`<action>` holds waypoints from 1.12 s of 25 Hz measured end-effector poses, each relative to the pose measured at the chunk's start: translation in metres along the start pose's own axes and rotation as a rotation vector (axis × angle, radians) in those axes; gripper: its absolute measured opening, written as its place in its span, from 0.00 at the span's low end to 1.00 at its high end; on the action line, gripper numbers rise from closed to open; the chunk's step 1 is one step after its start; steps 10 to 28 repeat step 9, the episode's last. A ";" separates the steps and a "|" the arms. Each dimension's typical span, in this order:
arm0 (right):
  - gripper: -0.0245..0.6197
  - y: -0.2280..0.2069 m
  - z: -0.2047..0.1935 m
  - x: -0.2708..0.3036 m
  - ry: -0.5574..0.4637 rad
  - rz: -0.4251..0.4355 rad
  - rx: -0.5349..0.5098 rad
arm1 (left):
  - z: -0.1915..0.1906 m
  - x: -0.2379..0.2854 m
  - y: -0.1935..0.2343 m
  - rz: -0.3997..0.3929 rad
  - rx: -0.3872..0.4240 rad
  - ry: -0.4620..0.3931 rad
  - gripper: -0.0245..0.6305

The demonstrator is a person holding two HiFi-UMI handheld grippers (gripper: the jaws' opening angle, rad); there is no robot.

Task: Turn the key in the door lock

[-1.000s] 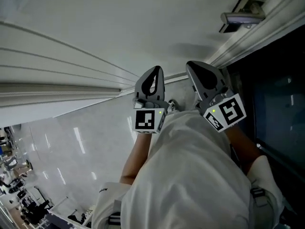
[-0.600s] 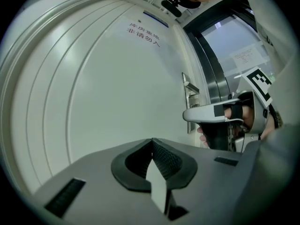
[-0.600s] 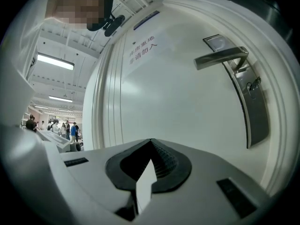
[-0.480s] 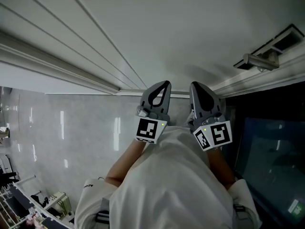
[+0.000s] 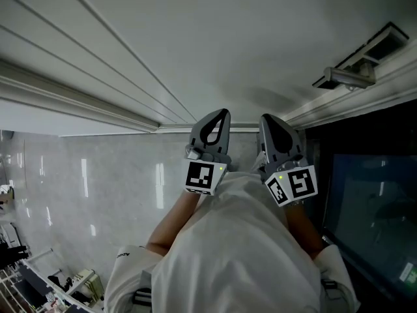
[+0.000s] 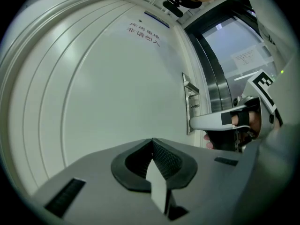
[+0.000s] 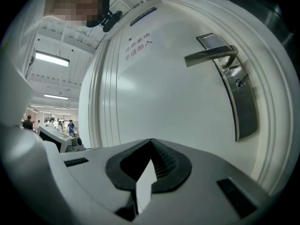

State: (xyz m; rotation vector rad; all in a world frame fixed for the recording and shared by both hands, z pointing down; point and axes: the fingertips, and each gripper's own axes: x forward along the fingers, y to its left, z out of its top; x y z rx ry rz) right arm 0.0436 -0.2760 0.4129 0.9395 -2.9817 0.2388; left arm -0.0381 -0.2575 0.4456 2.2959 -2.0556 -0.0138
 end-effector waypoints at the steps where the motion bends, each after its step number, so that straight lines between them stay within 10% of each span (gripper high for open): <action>1: 0.04 -0.002 0.000 -0.001 0.001 -0.007 0.001 | -0.001 0.001 -0.001 -0.002 -0.002 -0.001 0.05; 28: 0.04 -0.016 -0.002 -0.007 0.020 -0.052 -0.017 | -0.001 0.014 -0.011 -0.039 0.020 -0.018 0.05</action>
